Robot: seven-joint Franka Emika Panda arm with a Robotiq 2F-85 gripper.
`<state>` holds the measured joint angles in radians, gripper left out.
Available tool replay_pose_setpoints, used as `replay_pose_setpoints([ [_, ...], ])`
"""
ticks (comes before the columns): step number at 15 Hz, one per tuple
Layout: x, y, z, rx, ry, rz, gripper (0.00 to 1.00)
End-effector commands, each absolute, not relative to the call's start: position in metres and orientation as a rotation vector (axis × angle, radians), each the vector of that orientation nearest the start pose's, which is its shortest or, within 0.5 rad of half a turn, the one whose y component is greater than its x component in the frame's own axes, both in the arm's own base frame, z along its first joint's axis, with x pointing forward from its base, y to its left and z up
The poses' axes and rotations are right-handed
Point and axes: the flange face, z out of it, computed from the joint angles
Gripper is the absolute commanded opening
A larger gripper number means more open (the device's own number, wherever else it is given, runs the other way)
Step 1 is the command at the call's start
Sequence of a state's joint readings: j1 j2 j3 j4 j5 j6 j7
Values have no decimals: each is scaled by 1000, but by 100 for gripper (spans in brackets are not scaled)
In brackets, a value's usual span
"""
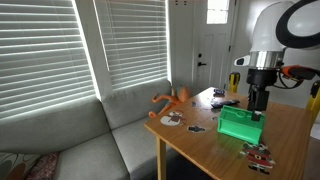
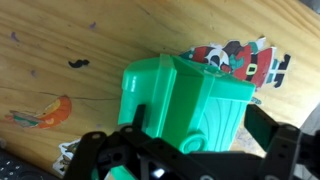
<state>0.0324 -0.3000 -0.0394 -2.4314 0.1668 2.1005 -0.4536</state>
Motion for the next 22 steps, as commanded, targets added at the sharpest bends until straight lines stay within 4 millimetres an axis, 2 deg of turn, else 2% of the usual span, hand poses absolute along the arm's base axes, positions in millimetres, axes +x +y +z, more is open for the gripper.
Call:
replay_pose_setpoints([
  [1,438,16,415,-2974,-523,-18,100],
  [22,438,53,413,-3030,-592,-38,100],
])
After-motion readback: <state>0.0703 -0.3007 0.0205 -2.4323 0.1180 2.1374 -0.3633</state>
